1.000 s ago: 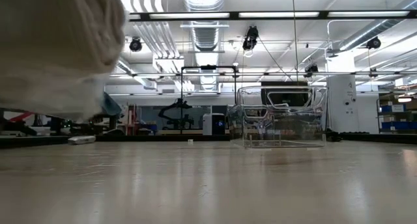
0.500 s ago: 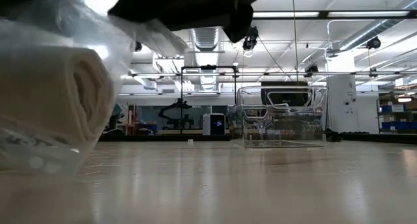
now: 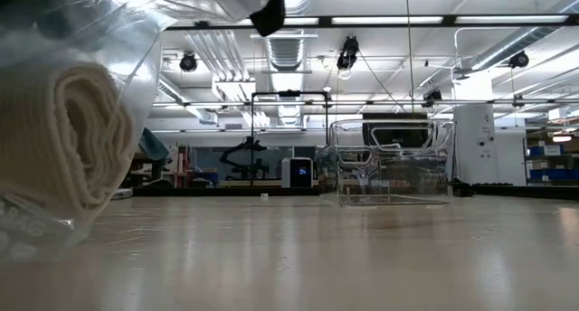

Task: Roll bandage
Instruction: Close the transparent zip bag

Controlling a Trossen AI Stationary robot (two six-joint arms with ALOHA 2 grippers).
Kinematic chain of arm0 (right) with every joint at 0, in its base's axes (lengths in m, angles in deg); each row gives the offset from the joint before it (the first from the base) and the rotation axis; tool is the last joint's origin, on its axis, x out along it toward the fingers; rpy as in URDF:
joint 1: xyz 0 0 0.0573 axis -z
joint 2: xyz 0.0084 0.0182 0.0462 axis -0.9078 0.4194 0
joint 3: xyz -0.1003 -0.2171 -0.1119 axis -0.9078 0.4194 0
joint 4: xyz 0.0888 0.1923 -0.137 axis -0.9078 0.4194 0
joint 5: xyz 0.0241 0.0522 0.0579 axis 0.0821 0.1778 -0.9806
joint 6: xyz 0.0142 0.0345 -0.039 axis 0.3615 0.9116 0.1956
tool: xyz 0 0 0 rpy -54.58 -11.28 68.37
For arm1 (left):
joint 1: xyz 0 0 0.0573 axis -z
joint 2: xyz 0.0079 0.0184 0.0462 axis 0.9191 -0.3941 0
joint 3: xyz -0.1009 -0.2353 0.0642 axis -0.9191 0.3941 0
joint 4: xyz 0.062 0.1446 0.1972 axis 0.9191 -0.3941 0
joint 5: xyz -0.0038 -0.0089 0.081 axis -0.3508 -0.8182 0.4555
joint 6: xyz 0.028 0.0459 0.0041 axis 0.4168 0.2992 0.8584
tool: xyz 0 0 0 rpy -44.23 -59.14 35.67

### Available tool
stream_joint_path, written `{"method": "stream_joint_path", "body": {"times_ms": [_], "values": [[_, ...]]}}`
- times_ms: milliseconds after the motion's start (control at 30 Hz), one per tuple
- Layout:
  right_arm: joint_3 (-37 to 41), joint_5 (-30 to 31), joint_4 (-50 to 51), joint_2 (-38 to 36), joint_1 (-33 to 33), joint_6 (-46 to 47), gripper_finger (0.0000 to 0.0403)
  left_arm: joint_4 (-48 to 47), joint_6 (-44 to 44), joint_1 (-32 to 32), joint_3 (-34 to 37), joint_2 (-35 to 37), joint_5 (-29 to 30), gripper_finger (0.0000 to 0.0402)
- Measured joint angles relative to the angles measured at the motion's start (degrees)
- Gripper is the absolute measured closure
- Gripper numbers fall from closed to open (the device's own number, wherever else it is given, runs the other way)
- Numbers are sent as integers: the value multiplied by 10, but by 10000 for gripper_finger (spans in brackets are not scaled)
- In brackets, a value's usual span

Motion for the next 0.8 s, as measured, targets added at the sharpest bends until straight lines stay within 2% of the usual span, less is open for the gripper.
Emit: {"method": "stream_joint_path", "body": {"times_ms": [267,333,400,433,500,800], "values": [[0,-6,-34,0,13,-20,272,0,0,0,0,0,1,401],[0,-39,-32,0,14,-29,296,0,0,0,0,0,1,401],[0,-64,-32,0,16,-38,344,0,0,0,0,0,2,401],[0,-68,-32,0,16,-45,371,0,0,0,0,0,3,401],[0,-67,-31,0,16,-55,390,0,0,0,0,0,3,401],[0,-65,-28,0,16,-46,339,0,0,0,-1,0,3,401]]}}
